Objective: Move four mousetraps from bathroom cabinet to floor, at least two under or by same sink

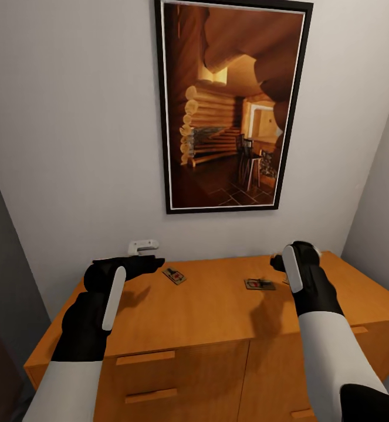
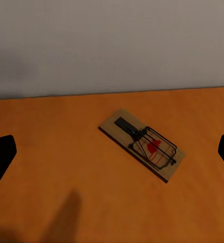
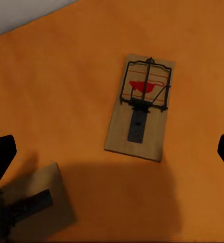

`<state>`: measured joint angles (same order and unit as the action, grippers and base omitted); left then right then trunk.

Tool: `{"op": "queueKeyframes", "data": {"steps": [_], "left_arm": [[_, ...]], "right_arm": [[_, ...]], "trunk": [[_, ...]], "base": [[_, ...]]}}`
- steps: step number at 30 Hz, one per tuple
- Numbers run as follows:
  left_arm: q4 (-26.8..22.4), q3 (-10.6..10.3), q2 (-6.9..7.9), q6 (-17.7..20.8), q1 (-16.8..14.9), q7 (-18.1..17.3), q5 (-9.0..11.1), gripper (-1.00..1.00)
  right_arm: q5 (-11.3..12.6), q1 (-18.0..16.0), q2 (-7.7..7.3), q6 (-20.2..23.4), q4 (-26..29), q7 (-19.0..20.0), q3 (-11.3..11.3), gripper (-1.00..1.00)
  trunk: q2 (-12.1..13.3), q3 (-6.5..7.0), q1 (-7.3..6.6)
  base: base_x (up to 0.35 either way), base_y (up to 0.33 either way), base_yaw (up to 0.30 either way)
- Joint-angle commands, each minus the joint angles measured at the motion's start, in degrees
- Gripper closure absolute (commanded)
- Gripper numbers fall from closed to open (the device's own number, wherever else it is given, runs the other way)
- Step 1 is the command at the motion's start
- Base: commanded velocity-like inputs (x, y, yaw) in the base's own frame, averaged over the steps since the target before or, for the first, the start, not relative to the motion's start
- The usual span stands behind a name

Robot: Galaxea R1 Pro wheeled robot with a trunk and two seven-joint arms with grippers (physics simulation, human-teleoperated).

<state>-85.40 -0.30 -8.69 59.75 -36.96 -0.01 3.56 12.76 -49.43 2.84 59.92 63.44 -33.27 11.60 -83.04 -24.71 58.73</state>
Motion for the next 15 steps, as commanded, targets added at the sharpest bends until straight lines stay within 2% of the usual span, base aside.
{"op": "queueKeyframes", "data": {"steps": [1,15], "left_arm": [[-0.04,0.04,-0.01,0.25,-0.05,0.09,0.32,-1.00],[-0.03,0.04,-0.01,0.25,-0.05,0.09,0.38,-1.00]], "right_arm": [[0.53,-0.04,0.01,0.08,-0.77,-0.60,0.12,-1.00],[0.49,0.14,-0.35,0.08,-4.36,-3.25,0.23,-1.00]], "trunk": [[-0.04,-0.07,0.00],[-0.04,-0.07,0.00]], "base": [[0.000,0.000,0.000],[0.000,0.000,0.000]]}}
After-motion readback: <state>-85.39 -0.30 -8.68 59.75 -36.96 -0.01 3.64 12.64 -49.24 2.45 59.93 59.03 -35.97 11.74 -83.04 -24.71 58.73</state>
